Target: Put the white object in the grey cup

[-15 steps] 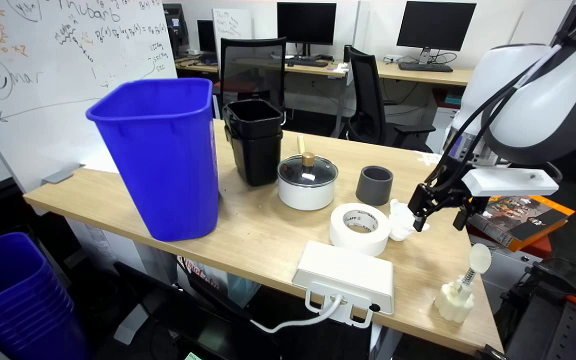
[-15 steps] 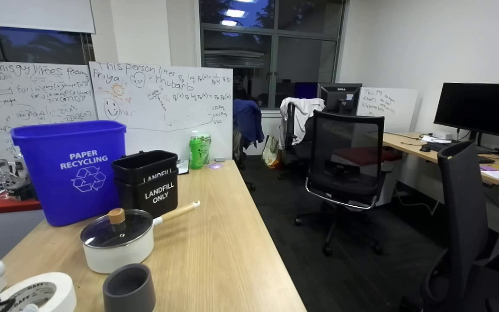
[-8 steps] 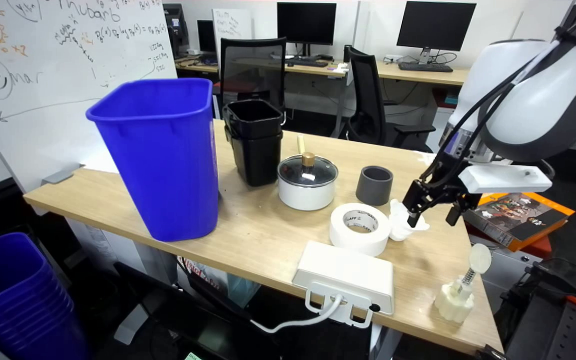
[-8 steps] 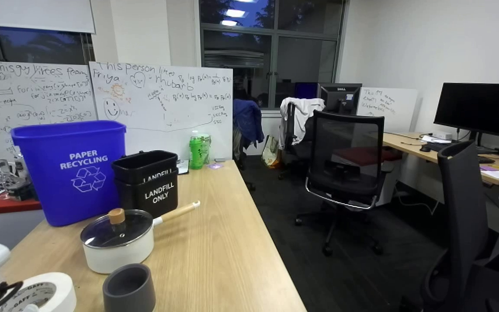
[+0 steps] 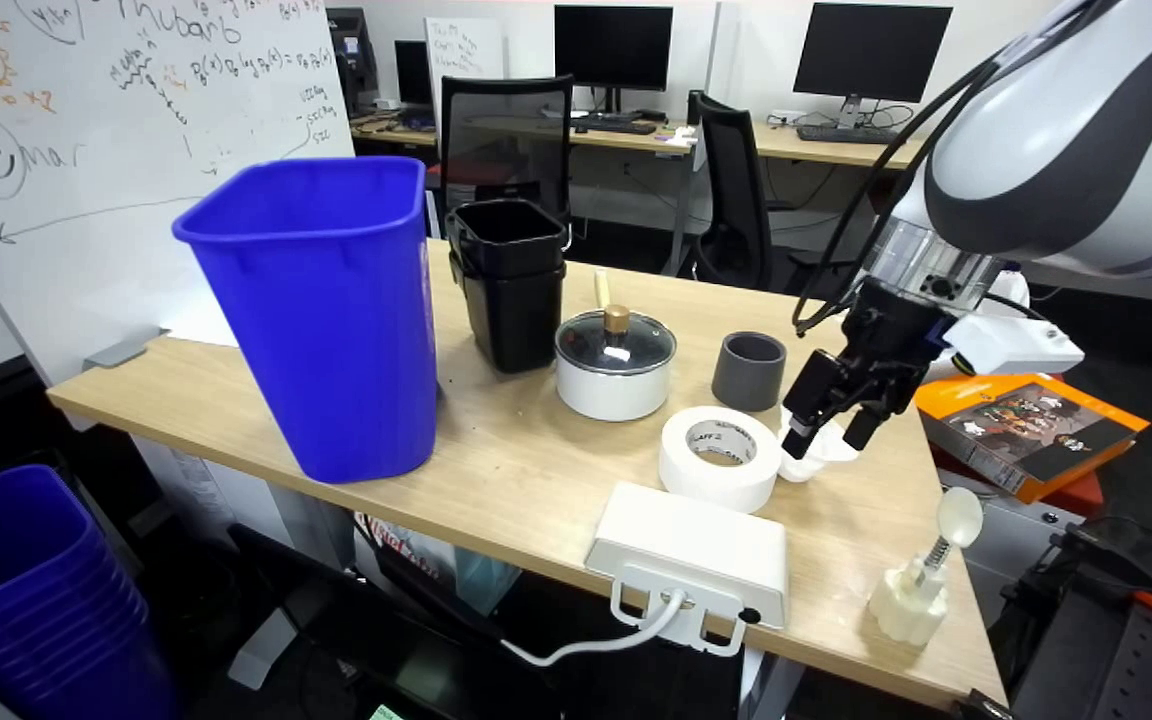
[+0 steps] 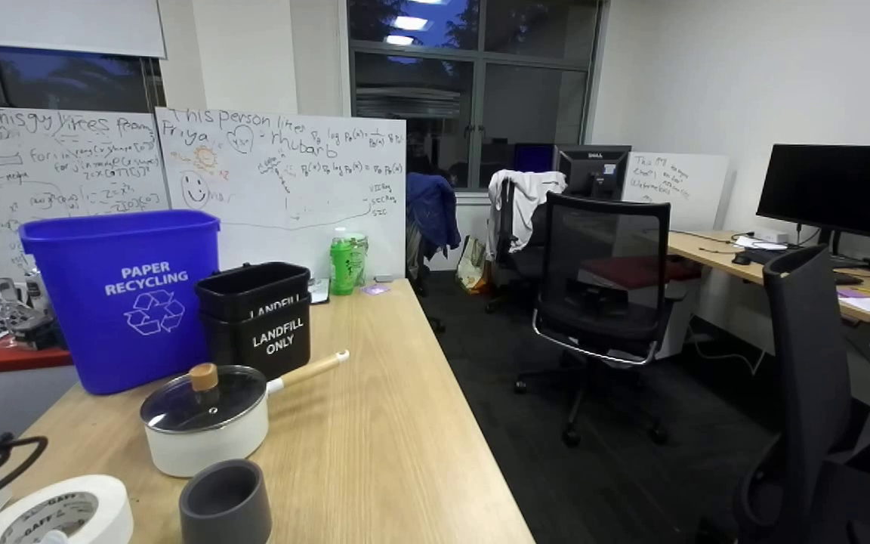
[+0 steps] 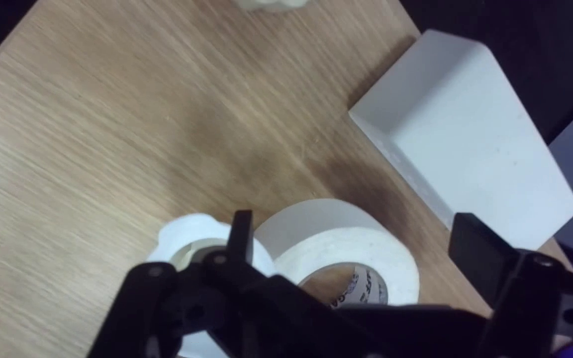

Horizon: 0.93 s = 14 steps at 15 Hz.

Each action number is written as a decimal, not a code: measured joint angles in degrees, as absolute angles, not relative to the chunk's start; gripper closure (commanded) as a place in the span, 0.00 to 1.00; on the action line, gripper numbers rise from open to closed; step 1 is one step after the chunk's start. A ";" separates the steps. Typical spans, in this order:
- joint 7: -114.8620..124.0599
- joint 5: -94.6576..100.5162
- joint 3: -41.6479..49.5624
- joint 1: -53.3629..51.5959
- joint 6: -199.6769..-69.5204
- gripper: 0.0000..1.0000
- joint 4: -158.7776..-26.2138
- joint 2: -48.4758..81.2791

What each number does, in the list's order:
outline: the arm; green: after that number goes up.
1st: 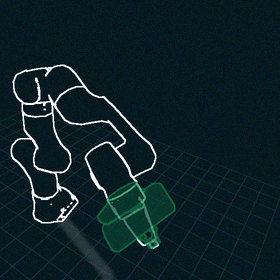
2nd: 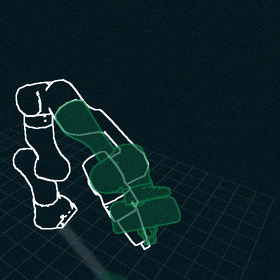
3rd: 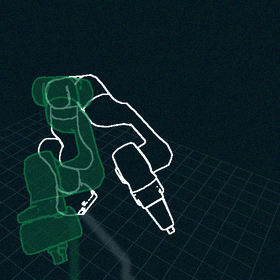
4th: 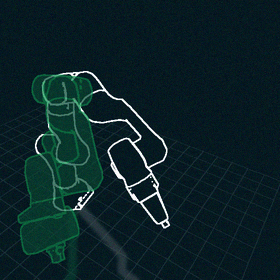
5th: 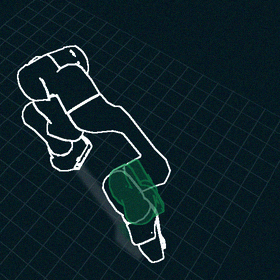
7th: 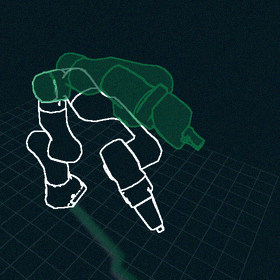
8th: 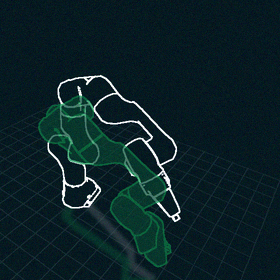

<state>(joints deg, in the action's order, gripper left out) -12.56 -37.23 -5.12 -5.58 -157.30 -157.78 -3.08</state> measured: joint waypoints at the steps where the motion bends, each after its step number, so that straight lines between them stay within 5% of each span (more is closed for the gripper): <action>1: -16.06 -37.30 -4.58 -5.50 -156.08 0.00 -158.07 -3.19; 14: -32.86 -21.26 0.69 -4.33 -167.16 0.00 -159.10 1.92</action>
<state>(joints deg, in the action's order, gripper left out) -32.86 -21.26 0.69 -4.33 -167.16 -159.10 1.92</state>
